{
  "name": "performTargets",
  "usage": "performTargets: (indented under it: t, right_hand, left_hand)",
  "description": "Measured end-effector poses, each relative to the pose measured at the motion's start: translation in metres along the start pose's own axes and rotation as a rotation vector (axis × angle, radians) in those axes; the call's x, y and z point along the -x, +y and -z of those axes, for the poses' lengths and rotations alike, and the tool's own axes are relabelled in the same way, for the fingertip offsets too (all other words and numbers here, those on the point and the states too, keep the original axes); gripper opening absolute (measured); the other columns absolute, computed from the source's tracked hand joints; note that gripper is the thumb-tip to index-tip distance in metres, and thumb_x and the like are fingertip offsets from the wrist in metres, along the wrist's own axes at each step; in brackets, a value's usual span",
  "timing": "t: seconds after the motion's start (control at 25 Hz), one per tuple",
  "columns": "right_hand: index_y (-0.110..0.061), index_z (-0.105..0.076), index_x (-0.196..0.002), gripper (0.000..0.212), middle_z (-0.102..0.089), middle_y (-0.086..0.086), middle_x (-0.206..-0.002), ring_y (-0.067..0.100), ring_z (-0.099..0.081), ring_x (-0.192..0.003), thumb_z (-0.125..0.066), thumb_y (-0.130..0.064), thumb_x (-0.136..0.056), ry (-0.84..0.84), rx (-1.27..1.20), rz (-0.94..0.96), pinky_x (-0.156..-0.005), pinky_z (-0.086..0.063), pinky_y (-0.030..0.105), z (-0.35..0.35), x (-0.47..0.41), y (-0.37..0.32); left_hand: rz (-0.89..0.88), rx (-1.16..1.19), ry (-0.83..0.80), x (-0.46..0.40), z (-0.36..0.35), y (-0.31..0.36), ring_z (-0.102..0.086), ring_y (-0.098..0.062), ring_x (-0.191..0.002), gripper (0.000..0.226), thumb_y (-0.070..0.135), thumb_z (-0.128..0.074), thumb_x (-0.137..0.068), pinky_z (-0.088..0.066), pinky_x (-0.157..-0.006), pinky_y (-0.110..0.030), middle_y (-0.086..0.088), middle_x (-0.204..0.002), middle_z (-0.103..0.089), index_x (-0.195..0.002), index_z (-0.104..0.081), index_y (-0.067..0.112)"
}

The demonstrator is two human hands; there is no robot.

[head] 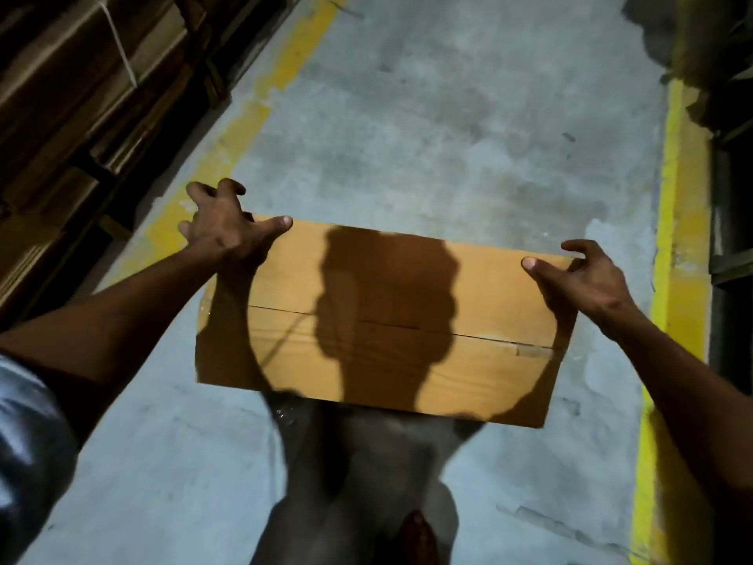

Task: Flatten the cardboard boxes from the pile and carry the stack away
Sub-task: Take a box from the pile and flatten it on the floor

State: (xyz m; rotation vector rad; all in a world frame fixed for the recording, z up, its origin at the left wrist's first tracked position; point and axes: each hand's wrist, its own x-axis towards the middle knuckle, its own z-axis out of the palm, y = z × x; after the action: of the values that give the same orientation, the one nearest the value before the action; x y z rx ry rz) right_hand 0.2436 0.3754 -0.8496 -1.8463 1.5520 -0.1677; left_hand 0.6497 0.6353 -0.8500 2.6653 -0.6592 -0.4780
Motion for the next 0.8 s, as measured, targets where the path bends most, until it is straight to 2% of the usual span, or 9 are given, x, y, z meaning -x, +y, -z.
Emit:
performTargets:
  t: [0.12, 0.28, 0.36, 0.44, 0.48, 0.56, 0.64, 0.72, 0.8]
  right_hand:
    - [-0.025, -0.052, -0.128, 0.080, -0.063, 0.010, -0.118, 0.032, -0.059, -0.112, -0.074, -0.075, -0.069, 0.040, -0.016, -0.022, -0.096, -0.051, 0.047, -0.028, -0.007, 0.017]
    - [-0.023, -0.052, -0.133, 0.071, -0.058, 0.008, -0.127, 0.028, -0.053, -0.117, -0.076, -0.062, -0.078, 0.089, -0.024, -0.006, -0.094, -0.048, 0.040, -0.048, -0.020, 0.029]
    - [-0.023, -0.053, -0.133, 0.069, -0.057, 0.009, -0.131, 0.029, -0.053, -0.121, -0.077, -0.059, -0.078, 0.111, -0.026, 0.019, -0.098, -0.048, 0.042, -0.057, -0.028, 0.031]
    - [-0.022, -0.052, -0.135, 0.068, -0.057, 0.010, -0.134, 0.031, -0.052, -0.125, -0.076, -0.056, -0.080, 0.139, -0.024, 0.035, -0.103, -0.047, 0.044, -0.065, -0.036, 0.033]
    - [-0.021, -0.052, -0.136, 0.069, -0.056, 0.011, -0.136, 0.032, -0.051, -0.127, -0.076, -0.055, -0.081, 0.159, -0.021, 0.033, -0.104, -0.046, 0.045, -0.065, -0.042, 0.035]
    - [-0.019, -0.050, -0.138, 0.072, -0.053, 0.014, -0.139, 0.035, -0.049, -0.131, -0.073, -0.056, -0.082, 0.177, 0.010, 0.039, -0.107, -0.044, 0.045, -0.074, -0.051, 0.038]
    - [-0.016, -0.047, -0.142, 0.073, -0.048, 0.018, -0.143, 0.038, -0.046, -0.133, -0.070, -0.054, -0.085, 0.171, 0.047, 0.038, -0.110, -0.040, 0.045, -0.083, -0.057, 0.039]
    - [-0.011, -0.042, -0.145, 0.070, -0.037, 0.020, -0.150, 0.041, -0.040, -0.137, -0.068, -0.046, -0.090, 0.174, 0.062, 0.014, -0.113, -0.036, 0.045, -0.093, -0.057, 0.034]
    - [-0.009, -0.037, -0.146, 0.068, -0.023, 0.024, -0.156, 0.046, -0.029, -0.142, -0.065, -0.042, -0.093, 0.267, 0.183, 0.010, -0.116, -0.031, 0.053, -0.099, -0.048, 0.027]
  left_hand:
    - [-0.036, 0.037, 0.000, -0.001, -0.033, -0.009, -0.049, -0.036, -0.127, 0.077, 0.060, -0.076, -0.077, -0.026, -0.111, -0.052, -0.014, -0.144, -0.031, -0.135, -0.047, 0.018]
    - [-0.062, 0.097, -0.006, -0.008, -0.064, -0.025, -0.053, -0.038, -0.121, 0.075, 0.053, -0.077, -0.081, -0.028, -0.113, -0.049, -0.013, -0.145, -0.029, -0.139, -0.044, 0.018]
    - [-0.085, 0.192, -0.027, -0.010, -0.074, -0.035, -0.049, -0.036, -0.126, 0.078, 0.043, -0.080, -0.082, -0.032, -0.114, -0.040, -0.012, -0.148, -0.024, -0.143, -0.040, 0.016]
    - [-0.126, 0.267, -0.059, -0.009, -0.080, -0.048, -0.039, -0.032, -0.137, 0.086, 0.032, -0.082, -0.081, -0.029, -0.111, -0.026, -0.013, -0.151, -0.019, -0.149, -0.033, 0.014]
    - [-0.162, 0.279, -0.059, -0.003, -0.081, -0.051, -0.033, -0.031, -0.141, 0.091, 0.029, -0.083, -0.080, -0.027, -0.111, -0.025, -0.013, -0.154, -0.017, -0.151, -0.029, 0.013]
    - [-0.228, 0.196, 0.071, 0.018, -0.090, -0.066, -0.027, -0.037, -0.142, 0.091, 0.030, -0.082, -0.079, -0.029, -0.115, -0.038, -0.019, -0.153, -0.019, -0.150, -0.028, 0.011]
    - [-0.282, -0.032, 0.219, 0.052, -0.113, -0.081, -0.034, -0.045, -0.129, 0.078, 0.035, -0.078, -0.080, -0.036, -0.103, -0.055, -0.024, -0.143, -0.032, -0.141, -0.034, 0.014]
    - [-0.344, -0.229, 0.187, 0.080, -0.137, -0.093, -0.035, -0.044, -0.124, 0.073, 0.039, -0.078, -0.080, -0.036, -0.097, -0.058, -0.022, -0.141, -0.035, -0.138, -0.037, 0.024]
    - [-0.385, -0.347, 0.115, 0.085, -0.155, -0.102, -0.028, -0.046, -0.134, 0.069, 0.043, -0.072, -0.085, -0.032, -0.100, -0.063, -0.019, -0.149, -0.027, -0.144, -0.038, 0.034]
